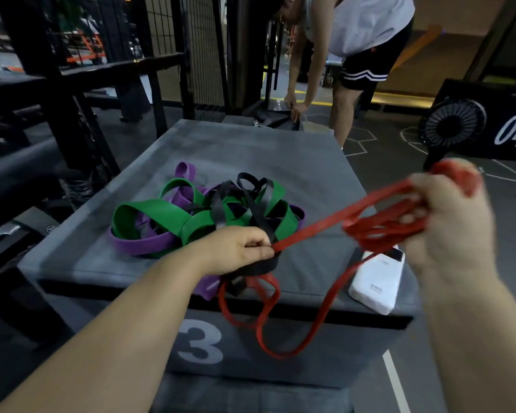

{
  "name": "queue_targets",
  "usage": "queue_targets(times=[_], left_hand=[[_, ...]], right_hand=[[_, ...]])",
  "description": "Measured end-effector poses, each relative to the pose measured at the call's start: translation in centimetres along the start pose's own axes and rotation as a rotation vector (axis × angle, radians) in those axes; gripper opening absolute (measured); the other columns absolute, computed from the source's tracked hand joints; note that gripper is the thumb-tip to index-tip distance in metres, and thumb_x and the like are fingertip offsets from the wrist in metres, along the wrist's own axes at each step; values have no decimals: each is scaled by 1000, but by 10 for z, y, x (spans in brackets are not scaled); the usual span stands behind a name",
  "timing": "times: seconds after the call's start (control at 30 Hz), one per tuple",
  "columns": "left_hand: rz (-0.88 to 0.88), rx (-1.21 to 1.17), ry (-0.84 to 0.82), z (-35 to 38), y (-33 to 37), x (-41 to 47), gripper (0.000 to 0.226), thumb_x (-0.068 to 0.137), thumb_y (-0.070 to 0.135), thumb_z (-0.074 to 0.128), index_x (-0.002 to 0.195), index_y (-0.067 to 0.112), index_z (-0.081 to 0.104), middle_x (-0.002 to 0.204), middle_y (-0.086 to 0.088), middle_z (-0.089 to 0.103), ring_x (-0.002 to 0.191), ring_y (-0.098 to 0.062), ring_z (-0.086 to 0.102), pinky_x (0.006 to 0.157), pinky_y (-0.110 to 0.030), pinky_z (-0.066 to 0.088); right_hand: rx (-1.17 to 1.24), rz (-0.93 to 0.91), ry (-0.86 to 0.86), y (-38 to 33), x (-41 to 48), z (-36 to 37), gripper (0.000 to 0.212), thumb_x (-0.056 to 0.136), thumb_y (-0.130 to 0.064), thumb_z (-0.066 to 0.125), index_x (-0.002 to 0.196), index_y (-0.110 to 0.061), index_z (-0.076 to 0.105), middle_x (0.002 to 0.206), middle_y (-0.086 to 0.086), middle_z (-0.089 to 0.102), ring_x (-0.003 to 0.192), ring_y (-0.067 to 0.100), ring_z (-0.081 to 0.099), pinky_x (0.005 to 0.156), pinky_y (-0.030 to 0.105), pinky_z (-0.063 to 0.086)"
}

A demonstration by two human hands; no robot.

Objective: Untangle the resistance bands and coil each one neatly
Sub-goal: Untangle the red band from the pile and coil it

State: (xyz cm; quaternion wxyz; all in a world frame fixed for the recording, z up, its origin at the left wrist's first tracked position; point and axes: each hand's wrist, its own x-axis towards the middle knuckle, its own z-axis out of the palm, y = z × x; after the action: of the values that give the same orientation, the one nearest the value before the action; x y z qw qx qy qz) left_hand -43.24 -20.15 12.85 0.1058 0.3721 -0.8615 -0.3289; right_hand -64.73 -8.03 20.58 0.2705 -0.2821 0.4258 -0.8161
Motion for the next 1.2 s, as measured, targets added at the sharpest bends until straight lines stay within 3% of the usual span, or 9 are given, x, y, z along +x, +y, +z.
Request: queue_targets(times=[0.1,0.17,0.27,0.43,0.6,0.77,0.9,1.03,1.2], left_hand=[[-6,-98,-21,-8,-1,-3,19,94,36,56,78,30,63,74,17,64,71,3,56,75,-21,44],[0,-171,-27,-9,1,-4,19,96,30,54,80,25,62,78,14,68,76,2,60,80,-17,45],[39,-344,29,-10,8,-6,18,98,22,52,85,15,61,74,7,65,63,5,56,67,-12,40],[113,-510,14,-12,25,-11,18,98,16,49,96,3,62,71,2,61,49,8,49,51,-4,34],[167,-490,-70,-6,29,-12,18,98,5,48,105,9,64,92,0,69,80,6,61,74,-9,45],[120,-428,-12,0,28,-6,11,94,11,58,94,15,68,84,13,69,82,6,61,80,-11,46],[-6,-265,-4,4,25,-3,18,91,33,62,85,16,66,76,7,69,75,-9,61,81,-31,49],[-40,-183,-78,5,13,-2,15,94,31,58,81,23,59,77,11,67,75,-7,61,81,-27,48],[-22,-185,-45,-3,6,-3,12,94,27,58,85,33,62,68,27,61,66,13,52,69,-8,40]], right_hand=[[49,-77,109,-12,9,-12,19,87,-3,55,87,-19,45,50,-11,46,42,2,44,42,16,41],[-223,-73,58,-4,6,-15,22,87,-4,58,87,-23,46,56,-8,49,45,7,48,45,21,42],[-778,22,-206,16,-2,-12,30,80,-28,77,92,-25,50,70,-5,55,61,13,52,58,30,41],[-1035,121,-527,39,-22,7,68,52,-63,68,102,-26,43,75,-8,53,64,5,49,58,20,38],[-907,218,-623,67,-30,16,68,63,-80,58,100,-24,54,79,-2,64,63,1,57,63,22,47],[-727,163,-561,87,-31,18,17,87,-40,66,97,-29,58,89,-2,67,87,17,65,84,47,54],[-675,114,-416,86,-28,19,16,96,-12,56,97,-28,56,70,-10,59,59,3,52,56,26,43],[-285,222,-126,58,-14,20,6,98,-15,56,93,-20,56,52,-6,60,43,7,47,42,20,38],[-11,171,10,20,3,9,12,99,-20,52,87,-20,52,66,-3,68,41,4,44,40,16,34]])
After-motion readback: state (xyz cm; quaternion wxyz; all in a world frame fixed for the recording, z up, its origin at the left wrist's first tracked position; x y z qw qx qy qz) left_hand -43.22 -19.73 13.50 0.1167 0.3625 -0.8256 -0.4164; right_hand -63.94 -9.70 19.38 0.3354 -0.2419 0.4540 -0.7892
